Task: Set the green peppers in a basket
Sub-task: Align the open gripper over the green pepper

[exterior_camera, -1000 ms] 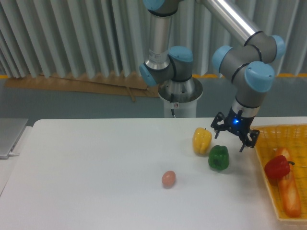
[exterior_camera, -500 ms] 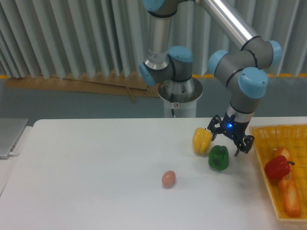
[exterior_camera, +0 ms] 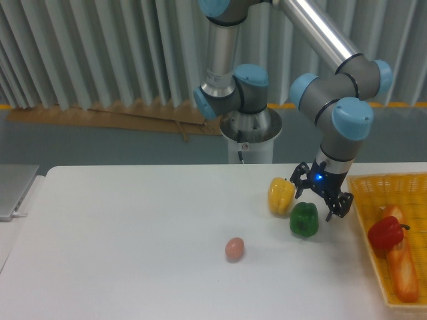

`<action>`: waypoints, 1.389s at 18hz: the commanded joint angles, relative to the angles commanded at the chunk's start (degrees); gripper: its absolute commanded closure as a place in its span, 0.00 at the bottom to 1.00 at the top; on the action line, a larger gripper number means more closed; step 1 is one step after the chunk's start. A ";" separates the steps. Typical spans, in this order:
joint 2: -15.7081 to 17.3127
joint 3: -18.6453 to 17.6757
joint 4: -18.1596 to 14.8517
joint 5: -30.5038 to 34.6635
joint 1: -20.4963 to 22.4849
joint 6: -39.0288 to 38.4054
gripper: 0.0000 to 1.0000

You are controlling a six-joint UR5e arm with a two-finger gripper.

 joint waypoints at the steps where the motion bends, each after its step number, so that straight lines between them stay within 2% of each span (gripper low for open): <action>1: 0.17 -0.53 0.00 -0.17 0.00 -0.09 0.00; 5: 0.09 -1.76 -0.44 -1.67 0.44 -4.04 0.00; 8: 0.18 -2.03 -1.23 -1.41 0.88 -3.87 0.00; 17: -0.35 -1.24 -0.97 -0.01 0.53 -3.61 0.00; 20: -0.70 0.07 -0.88 0.79 0.53 -3.69 0.00; 25: -0.88 -0.19 -0.53 1.14 0.62 -3.69 0.00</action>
